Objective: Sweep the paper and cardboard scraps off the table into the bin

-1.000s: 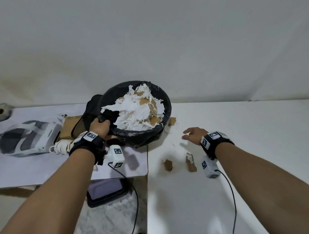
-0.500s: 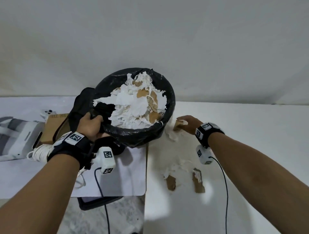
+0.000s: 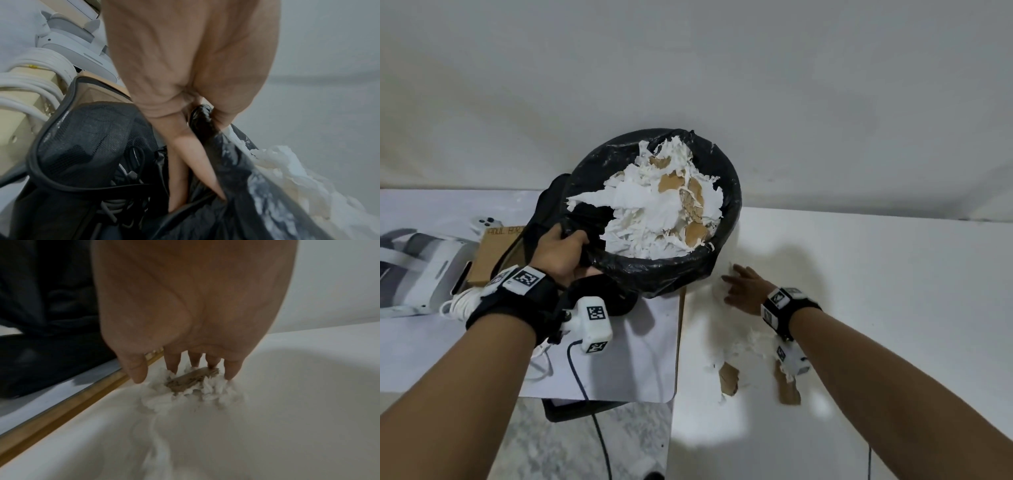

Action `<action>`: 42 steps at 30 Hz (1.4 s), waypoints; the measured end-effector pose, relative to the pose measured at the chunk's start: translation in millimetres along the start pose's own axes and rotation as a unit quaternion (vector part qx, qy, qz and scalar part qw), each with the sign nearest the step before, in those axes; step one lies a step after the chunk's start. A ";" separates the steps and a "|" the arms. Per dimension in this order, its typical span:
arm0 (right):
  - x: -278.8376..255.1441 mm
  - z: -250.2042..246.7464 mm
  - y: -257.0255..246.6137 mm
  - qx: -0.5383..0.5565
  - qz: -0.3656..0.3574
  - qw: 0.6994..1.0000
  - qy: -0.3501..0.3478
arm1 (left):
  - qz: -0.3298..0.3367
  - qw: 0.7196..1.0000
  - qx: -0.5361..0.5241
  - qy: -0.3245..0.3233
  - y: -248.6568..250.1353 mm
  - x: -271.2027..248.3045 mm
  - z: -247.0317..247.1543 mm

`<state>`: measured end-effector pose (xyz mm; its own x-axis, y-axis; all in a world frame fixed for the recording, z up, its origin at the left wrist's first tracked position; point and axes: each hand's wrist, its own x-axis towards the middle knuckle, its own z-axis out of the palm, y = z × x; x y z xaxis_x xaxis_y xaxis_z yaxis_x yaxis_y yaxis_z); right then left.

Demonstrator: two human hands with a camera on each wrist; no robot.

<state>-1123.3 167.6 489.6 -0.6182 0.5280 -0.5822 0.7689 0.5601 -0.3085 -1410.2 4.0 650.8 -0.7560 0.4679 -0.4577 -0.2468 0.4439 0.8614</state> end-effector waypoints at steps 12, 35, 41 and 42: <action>-5.1 -33.0 2.5 -0.018 -0.033 0.995 0.094 | 0.002 1.000 0.001 0.003 -8.5 -18.3 -18.2; -47.7 9.1 3.0 -0.036 0.001 0.997 0.070 | 0.020 0.999 -0.022 0.037 -43.2 -62.5 -26.0; -81.8 54.1 -10.8 -0.019 -0.020 0.999 0.036 | 0.023 0.998 -0.038 0.032 -59.3 -85.2 -33.6; -93.5 64.1 -13.3 -0.013 -0.030 0.998 0.046 | 0.023 0.998 -0.043 0.026 -59.7 -92.0 -32.7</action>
<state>-1065.2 69.8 500.0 -0.6757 0.5499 -0.4909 0.7270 0.6072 -0.3204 -1345.7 -90.5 648.6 -0.7976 0.4457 -0.4066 -0.2598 0.3545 0.8982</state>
